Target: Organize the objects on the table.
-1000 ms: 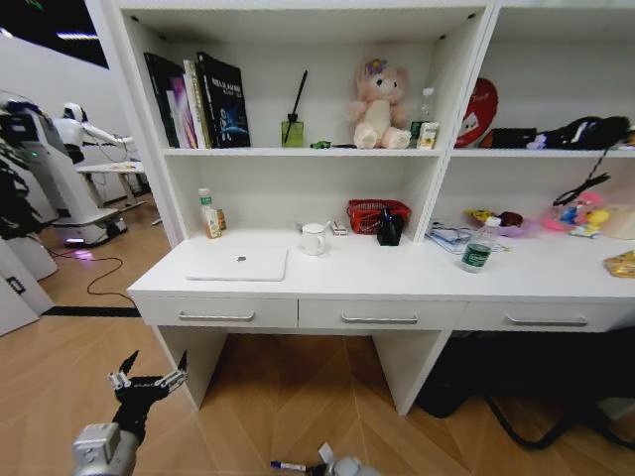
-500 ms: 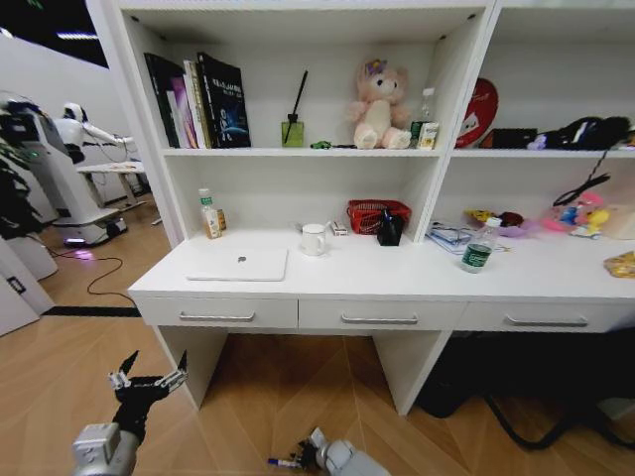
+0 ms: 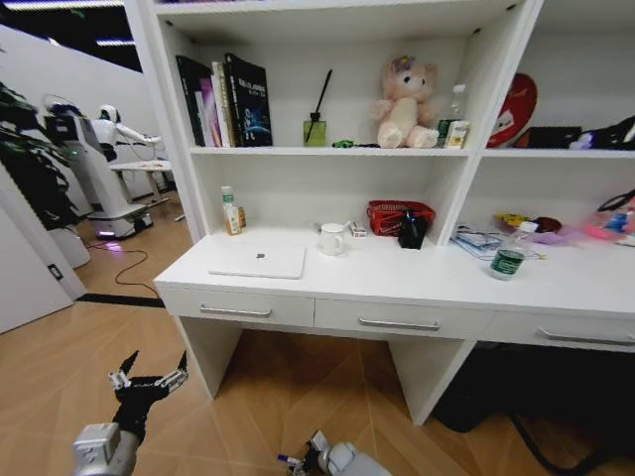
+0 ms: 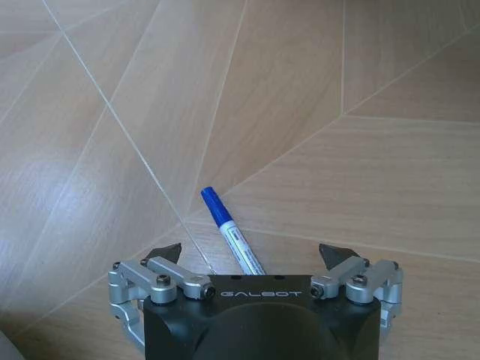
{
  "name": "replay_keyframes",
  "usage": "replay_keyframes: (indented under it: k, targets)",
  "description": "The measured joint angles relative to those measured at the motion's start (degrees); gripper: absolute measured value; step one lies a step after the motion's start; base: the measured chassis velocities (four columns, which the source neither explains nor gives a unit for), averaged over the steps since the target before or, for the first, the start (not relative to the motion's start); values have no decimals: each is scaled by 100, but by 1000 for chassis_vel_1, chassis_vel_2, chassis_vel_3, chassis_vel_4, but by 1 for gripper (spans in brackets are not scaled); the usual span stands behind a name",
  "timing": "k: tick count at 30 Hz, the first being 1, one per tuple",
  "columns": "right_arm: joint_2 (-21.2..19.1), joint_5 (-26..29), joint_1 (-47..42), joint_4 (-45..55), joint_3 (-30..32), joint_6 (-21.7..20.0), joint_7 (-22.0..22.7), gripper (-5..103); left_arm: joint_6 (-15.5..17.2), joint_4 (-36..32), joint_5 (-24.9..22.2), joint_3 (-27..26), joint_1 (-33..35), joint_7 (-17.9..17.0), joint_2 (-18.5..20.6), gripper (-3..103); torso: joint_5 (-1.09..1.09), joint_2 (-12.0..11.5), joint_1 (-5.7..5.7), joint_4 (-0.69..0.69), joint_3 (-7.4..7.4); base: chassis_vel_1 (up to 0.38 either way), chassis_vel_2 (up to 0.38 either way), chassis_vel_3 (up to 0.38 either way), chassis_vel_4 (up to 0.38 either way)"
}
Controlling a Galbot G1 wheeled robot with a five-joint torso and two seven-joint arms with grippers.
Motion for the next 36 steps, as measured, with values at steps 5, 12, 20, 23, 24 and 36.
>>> replay_keyframes:
  k: [5,12,20,23,24,36]
  targets:
    - [-3,-16,270,-323,60,-58,2,100,0,0,0,0,0,0,0,100,-2,0,0,-3,0,8,9,9,10]
    - [-1,-128,469,-444,41,-264,-13,100,0,0,0,0,0,0,0,100,0,2,0,-2,2,0,0,0,0]
    - [-1,-244,363,-482,18,-352,-25,100,0,0,0,0,0,0,0,100,-1,5,2,-2,4,0,0,0,0]
    - [-1,-268,321,-483,9,-353,-30,100,0,0,0,0,0,0,0,100,0,7,2,-2,4,0,0,0,0]
    - [-1,-277,314,-485,4,-353,-33,100,0,0,0,0,0,0,0,100,0,7,2,-2,5,0,0,0,0]
    - [-1,-796,273,-304,-29,-311,56,100,0,0,0,0,0,0,0,100,0,10,3,-1,6,0,0,0,0]
